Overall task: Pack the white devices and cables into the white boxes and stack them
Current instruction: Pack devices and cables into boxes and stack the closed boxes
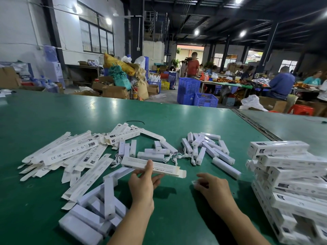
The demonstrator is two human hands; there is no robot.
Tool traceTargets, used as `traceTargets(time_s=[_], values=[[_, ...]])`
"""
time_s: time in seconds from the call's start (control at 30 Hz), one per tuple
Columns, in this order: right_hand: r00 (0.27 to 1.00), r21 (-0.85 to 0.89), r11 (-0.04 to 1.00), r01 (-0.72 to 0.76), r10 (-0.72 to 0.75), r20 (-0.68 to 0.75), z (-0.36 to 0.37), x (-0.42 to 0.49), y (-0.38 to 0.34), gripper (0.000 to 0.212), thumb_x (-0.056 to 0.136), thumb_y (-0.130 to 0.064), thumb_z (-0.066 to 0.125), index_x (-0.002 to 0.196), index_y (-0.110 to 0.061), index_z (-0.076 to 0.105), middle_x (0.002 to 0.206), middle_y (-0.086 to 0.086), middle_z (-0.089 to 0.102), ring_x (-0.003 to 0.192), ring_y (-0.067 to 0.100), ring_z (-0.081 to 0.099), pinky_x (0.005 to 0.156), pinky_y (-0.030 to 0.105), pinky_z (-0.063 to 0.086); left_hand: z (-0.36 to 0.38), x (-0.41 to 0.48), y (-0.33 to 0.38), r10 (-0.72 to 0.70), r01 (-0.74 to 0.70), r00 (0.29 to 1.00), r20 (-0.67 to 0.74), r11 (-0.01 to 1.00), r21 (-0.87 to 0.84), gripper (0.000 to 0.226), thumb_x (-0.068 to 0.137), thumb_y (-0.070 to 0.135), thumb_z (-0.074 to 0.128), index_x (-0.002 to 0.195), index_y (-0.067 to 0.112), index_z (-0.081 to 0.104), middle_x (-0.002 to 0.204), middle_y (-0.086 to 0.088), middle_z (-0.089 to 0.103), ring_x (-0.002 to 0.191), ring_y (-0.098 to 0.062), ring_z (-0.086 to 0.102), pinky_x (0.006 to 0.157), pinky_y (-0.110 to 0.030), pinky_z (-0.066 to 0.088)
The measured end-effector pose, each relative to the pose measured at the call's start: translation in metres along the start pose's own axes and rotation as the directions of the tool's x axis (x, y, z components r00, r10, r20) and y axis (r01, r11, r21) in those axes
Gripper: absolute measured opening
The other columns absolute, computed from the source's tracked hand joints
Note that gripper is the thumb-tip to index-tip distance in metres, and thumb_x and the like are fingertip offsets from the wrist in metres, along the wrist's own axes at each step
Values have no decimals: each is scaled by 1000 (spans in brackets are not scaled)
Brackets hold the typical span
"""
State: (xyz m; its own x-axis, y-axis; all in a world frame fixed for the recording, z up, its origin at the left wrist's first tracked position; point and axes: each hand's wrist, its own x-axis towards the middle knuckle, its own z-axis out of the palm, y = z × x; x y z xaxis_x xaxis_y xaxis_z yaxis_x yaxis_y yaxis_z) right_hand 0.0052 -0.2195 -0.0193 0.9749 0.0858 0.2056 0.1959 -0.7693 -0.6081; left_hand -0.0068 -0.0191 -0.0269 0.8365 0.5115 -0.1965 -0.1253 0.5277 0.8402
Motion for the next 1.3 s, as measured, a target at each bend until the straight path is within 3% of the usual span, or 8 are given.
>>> traceTargets(time_s=[0.07,0.17,0.4,0.6,0.77,1.03,1.23,1.3], values=[[998,201,979,39,-30,-49,-1,-5,-3,32,83,-20,77,115,-23,70,93,-12,75,86,-3,69,84,11,49,0,0,0,2,-2,1000,6,1000,-1,24,91,28,69,97,10,53,92,-3,75,70,-26,76,50,-25,54],[998,421,905,55,-45,-34,-2,-9,-13,29,82,-16,77,104,-31,67,87,-12,76,80,7,73,81,28,58,1,-1,1,6,-6,1000,17,1000,1,24,91,27,69,99,10,54,87,0,77,70,-25,76,49,-23,54],[999,543,838,-51,53,13,3,-9,-21,31,79,-12,79,109,-16,69,86,-9,77,81,8,72,83,29,58,7,-8,-3,89,-98,985,151,994,55,14,94,20,66,102,15,56,87,5,78,72,-24,76,52,-22,55],[977,741,639,-209,171,128,-1,-11,-22,35,81,-18,75,113,-18,60,84,8,76,61,14,65,58,23,53,6,-10,-5,125,-149,963,238,985,84,20,93,20,66,109,15,57,88,-1,78,76,-22,76,55,-21,55],[962,789,551,-271,183,203,-3,-12,-24,33,82,-8,74,112,-10,59,91,8,76,72,27,72,61,29,59,7,-13,-6,190,-221,952,240,969,113,35,78,31,73,107,17,59,91,-5,78,78,-23,76,58,-26,58],[971,842,485,-236,162,178,1,-12,-24,38,66,-10,80,102,-2,71,93,13,76,86,23,71,87,33,57,8,-13,-8,135,-157,963,232,985,77,18,93,17,66,108,15,57,88,-1,78,77,-23,76,57,-25,57],[931,917,224,-331,236,278,9,-6,-15,46,63,-2,77,107,2,65,98,21,74,84,23,72,72,24,60,8,-12,-8,110,-117,973,201,993,23,19,92,17,66,109,14,58,87,1,78,76,-24,76,56,-24,57],[929,889,306,-339,259,265,11,-7,-14,39,71,-3,78,108,-4,66,94,14,76,74,15,69,66,25,56,8,-12,-8,112,-117,975,194,993,17,20,92,17,67,109,14,59,87,1,78,76,-24,76,57,-25,57]])
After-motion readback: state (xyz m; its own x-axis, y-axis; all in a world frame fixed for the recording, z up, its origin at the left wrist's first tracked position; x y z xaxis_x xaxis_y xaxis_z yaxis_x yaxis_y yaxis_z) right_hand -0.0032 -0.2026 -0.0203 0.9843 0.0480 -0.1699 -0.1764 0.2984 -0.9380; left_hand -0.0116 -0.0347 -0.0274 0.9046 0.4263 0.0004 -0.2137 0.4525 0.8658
